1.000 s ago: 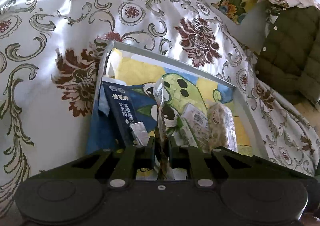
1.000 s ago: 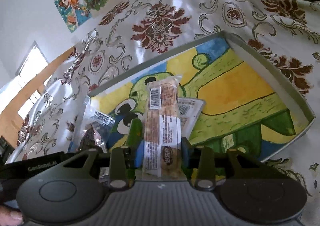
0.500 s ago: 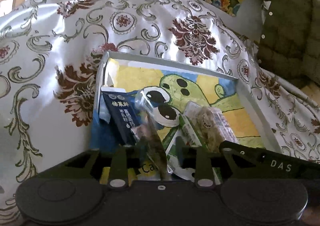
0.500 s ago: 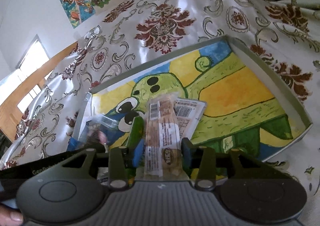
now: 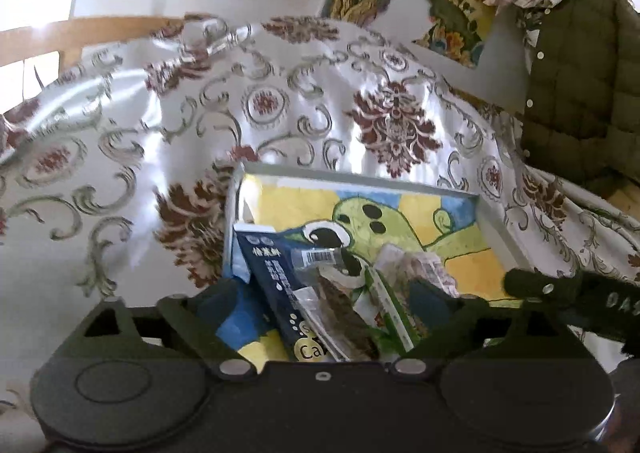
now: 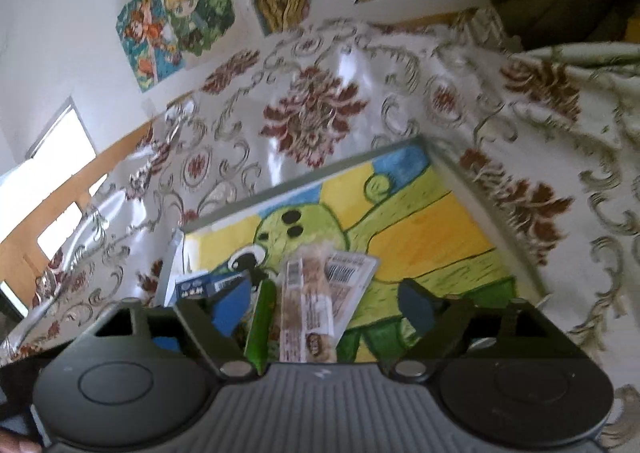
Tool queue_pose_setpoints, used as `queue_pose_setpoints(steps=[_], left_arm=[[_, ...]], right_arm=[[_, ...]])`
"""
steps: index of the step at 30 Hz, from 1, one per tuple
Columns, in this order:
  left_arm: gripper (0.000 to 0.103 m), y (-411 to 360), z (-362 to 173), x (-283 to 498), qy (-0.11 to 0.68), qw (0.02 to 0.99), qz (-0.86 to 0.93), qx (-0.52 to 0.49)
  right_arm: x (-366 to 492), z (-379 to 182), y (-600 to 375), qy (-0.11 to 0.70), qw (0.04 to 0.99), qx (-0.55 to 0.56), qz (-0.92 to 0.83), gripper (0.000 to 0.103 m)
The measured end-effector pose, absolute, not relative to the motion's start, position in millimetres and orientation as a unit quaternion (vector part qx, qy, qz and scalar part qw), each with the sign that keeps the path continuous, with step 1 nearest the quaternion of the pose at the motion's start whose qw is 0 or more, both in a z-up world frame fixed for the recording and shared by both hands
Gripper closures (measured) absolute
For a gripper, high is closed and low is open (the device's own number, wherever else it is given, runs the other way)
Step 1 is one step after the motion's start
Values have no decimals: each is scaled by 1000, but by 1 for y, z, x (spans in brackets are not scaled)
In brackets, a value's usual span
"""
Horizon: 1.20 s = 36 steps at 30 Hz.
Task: Organize snacks
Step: 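Carry jerky packet and bar packet into the grey tray and open both tools, then raise both tools away from the tray toward the orange packet and rice-crispy bar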
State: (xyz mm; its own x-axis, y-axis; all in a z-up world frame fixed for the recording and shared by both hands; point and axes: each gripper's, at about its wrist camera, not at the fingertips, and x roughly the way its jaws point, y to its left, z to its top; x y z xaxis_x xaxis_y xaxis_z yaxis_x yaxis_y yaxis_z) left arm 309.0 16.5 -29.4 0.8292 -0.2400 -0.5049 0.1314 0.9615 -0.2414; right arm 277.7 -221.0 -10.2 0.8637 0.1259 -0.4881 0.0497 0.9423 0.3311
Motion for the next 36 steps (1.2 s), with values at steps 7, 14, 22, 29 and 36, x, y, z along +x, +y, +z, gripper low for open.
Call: queue_pose_setpoints(steps=[7, 14, 22, 29, 36], left_arm=[[1, 20, -9, 278, 261, 957, -87, -98], [1, 15, 12, 245, 246, 962, -88, -73], [1, 5, 21, 194, 238, 966, -92, -38], [1, -2, 19, 154, 247, 964, -97, -1], [1, -1, 18, 113, 256, 961, -105, -5]], right_arm=[[242, 17, -237, 236, 956, 177, 5, 0], [197, 37, -242, 210, 964, 163, 0, 0], [143, 43, -244, 205, 968, 144, -4, 0], [101, 39, -237, 213, 970, 119, -2, 0], [66, 33, -230, 233, 968, 92, -10, 0]])
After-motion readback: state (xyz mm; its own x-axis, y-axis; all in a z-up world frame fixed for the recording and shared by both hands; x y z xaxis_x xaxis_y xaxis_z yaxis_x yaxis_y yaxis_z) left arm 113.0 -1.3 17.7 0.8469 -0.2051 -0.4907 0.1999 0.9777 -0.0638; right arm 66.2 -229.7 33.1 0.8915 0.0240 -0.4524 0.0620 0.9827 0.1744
